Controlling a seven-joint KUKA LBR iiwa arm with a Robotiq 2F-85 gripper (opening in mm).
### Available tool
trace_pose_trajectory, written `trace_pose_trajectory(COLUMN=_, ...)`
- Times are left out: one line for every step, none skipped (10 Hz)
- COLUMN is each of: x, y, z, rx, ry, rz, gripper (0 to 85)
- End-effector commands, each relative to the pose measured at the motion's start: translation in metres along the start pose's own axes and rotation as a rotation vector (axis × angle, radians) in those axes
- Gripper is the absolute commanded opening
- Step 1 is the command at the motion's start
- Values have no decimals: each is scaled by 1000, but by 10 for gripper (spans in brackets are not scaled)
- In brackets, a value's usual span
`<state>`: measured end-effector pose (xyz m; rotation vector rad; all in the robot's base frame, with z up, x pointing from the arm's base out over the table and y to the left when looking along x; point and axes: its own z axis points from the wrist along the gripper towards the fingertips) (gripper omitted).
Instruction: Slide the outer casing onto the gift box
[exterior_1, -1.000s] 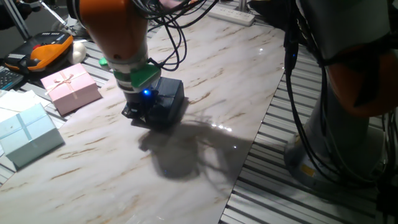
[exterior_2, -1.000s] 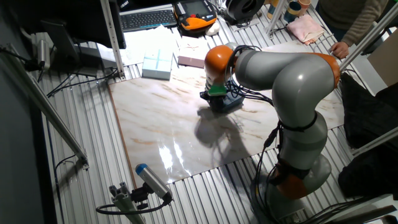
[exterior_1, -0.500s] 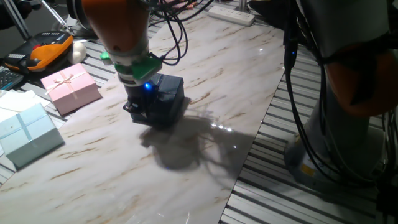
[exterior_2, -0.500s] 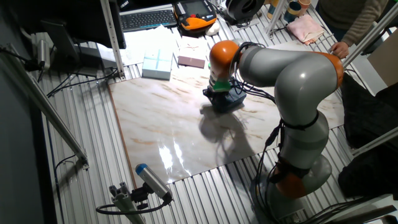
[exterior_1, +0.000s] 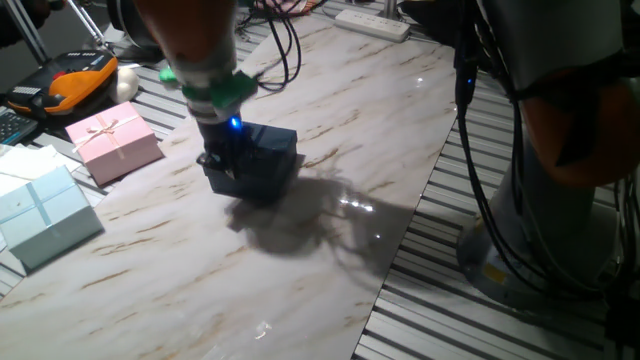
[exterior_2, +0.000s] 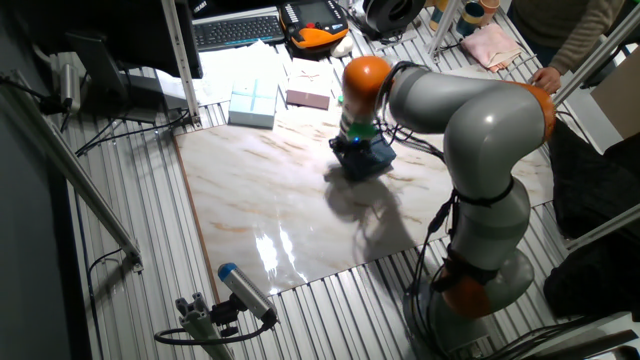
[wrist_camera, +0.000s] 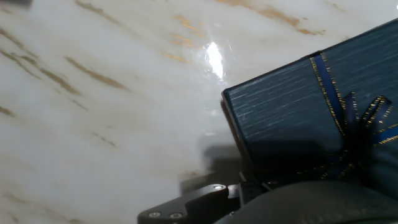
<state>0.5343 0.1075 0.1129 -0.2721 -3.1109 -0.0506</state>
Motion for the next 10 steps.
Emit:
trace_pose_trajectory(x=0, y=1, z=-12, rx=4, ry=6, rz=-6, gripper=0)
trace_pose_trajectory(x=1, y=1, z=-19, rx=9, ry=2, rz=-6, gripper=0)
trace_pose_trajectory(x=3, y=0, z=-24, rx=18, ry=-27, rz=-13, gripper=0)
trace_pose_trajectory(x=6, y=-3, z=-28, rx=26, ry=-52, rz=-19, gripper=0)
trace_pose_trajectory(x=9, y=-7, z=-35, rx=30, ry=-64, rz=-24, gripper=0)
trace_pose_trajectory(x=10, y=-10, z=-42, rx=25, ry=-67, rz=-30, gripper=0)
trace_pose_trajectory(x=12, y=-12, z=-47, rx=22, ry=-68, rz=-35, gripper=0)
trace_pose_trajectory(x=14, y=-13, z=-53, rx=19, ry=-72, rz=-37, gripper=0)
trace_pose_trajectory(x=15, y=-12, z=-55, rx=19, ry=-83, rz=-34, gripper=0)
trace_pose_trajectory(x=15, y=-12, z=-59, rx=14, ry=-85, rz=-34, gripper=0)
